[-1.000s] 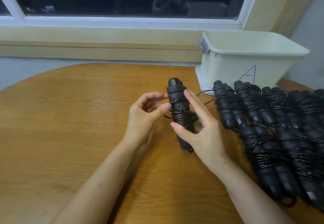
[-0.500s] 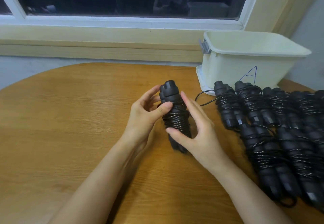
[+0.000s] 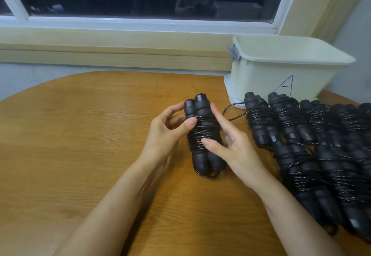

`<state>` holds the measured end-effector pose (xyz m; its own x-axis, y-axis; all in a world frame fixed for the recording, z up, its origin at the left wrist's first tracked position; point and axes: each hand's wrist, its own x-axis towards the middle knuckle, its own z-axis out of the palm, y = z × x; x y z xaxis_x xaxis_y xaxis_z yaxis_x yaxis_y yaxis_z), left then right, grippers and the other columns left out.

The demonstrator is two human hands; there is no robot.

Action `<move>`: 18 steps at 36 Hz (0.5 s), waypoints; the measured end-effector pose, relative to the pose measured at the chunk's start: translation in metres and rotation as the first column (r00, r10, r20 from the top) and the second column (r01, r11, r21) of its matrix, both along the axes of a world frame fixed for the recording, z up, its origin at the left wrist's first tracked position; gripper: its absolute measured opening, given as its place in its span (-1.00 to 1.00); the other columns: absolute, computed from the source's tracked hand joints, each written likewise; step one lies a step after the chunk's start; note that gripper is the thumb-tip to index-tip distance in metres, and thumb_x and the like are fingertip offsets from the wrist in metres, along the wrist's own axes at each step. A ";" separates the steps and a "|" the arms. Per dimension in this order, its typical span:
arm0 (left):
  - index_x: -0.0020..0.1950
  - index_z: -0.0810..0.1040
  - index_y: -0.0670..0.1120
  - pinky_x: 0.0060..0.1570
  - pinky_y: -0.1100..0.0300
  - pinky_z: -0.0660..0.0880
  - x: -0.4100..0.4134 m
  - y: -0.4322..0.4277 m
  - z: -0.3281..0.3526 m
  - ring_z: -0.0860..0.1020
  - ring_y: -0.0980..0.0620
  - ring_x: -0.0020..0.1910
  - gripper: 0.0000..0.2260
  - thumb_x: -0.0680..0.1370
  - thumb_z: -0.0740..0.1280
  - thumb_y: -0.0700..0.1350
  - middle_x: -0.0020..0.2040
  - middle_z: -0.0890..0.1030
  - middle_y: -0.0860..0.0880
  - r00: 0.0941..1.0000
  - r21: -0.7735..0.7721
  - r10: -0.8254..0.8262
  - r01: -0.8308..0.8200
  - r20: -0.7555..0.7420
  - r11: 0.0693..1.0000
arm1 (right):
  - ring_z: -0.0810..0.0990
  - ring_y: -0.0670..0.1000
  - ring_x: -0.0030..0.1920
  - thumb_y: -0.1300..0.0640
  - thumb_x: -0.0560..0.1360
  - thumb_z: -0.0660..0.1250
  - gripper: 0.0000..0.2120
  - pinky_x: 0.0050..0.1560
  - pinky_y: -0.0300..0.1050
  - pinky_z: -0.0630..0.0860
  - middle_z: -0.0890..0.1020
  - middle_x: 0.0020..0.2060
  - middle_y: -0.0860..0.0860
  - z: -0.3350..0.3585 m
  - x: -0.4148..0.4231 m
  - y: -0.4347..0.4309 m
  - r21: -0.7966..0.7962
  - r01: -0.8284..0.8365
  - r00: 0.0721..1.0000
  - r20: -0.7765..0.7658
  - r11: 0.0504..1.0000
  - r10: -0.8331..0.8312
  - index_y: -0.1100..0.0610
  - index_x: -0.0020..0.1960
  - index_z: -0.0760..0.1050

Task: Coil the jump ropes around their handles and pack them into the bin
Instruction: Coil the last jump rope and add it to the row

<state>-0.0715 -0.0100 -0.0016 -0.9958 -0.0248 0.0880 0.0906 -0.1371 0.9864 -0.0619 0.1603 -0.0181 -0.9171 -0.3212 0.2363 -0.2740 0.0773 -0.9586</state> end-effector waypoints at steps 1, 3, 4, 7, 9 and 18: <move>0.33 0.50 -0.08 -0.08 0.39 0.53 0.000 0.000 0.000 0.66 0.14 0.04 -0.51 0.40 0.44 -0.18 0.06 0.70 -0.07 1.000 0.007 -0.010 0.010 0.000 1.000 | 0.30 -0.27 0.45 0.11 0.48 0.39 -0.28 0.37 -0.37 0.30 0.38 0.41 -0.29 -0.001 0.001 -0.001 -0.014 -0.001 1.000 0.004 1.000 0.001 -0.10 0.55 0.14; 0.34 0.48 -0.08 -0.11 0.39 0.53 0.001 -0.001 0.001 0.67 0.14 0.01 -0.52 0.42 0.43 -0.21 0.03 0.71 -0.05 1.000 0.015 -0.006 0.006 -0.009 1.000 | 0.23 -0.25 0.49 0.07 0.50 0.37 -0.29 0.42 -0.34 0.25 0.31 0.49 -0.20 -0.003 0.001 -0.005 -0.019 0.016 1.000 -0.021 1.000 -0.017 -0.11 0.55 0.13; 0.33 0.49 -0.07 -0.11 0.39 0.53 0.001 -0.001 0.001 0.67 0.14 0.00 -0.51 0.40 0.44 -0.19 0.01 0.72 -0.05 1.000 0.017 0.012 -0.012 -0.017 1.000 | 0.19 -0.26 0.50 0.06 0.52 0.36 -0.33 0.42 -0.35 0.22 0.27 0.51 -0.19 -0.004 0.002 -0.007 -0.004 0.038 0.998 -0.053 0.999 -0.038 -0.13 0.54 0.15; 0.29 0.54 -0.06 -0.08 0.36 0.54 0.001 -0.002 0.002 0.68 0.08 0.03 -0.47 0.31 0.49 -0.11 0.00 0.72 -0.07 0.995 0.014 0.094 -0.094 -0.033 0.995 | 0.20 -0.26 0.49 0.11 0.56 0.33 -0.42 0.41 -0.38 0.22 0.26 0.49 -0.18 -0.009 0.001 -0.012 0.063 0.135 0.971 -0.206 0.989 -0.119 -0.11 0.51 0.21; 0.25 0.56 -0.05 -0.04 0.32 0.56 0.001 -0.002 0.001 0.67 0.07 0.04 -0.47 0.28 0.52 -0.11 0.00 0.72 -0.07 0.989 0.008 0.142 -0.141 -0.038 0.990 | 0.23 -0.26 0.49 0.18 0.55 0.32 -0.44 0.39 -0.42 0.21 0.30 0.49 -0.13 -0.013 0.001 -0.014 0.114 0.210 0.938 -0.302 0.971 -0.168 -0.04 0.50 0.25; 0.17 0.53 -0.04 -0.07 0.31 0.54 0.002 -0.002 0.000 0.64 0.18 -0.01 -0.47 0.23 0.56 -0.06 -0.03 0.69 -0.01 0.975 -0.072 0.196 -0.204 -0.103 0.976 | 0.23 -0.34 0.43 0.52 0.48 0.30 -0.44 0.29 -0.54 0.24 0.37 0.43 0.23 -0.016 0.003 -0.021 0.164 0.366 0.790 -0.576 0.916 -0.212 0.28 0.45 0.36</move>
<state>-0.0696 -0.0121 -0.0016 -0.9585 -0.2115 0.1913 0.2014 -0.0266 0.9792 -0.0584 0.1388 -0.0339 -0.7253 -0.1798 0.6645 -0.6602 0.4553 -0.5974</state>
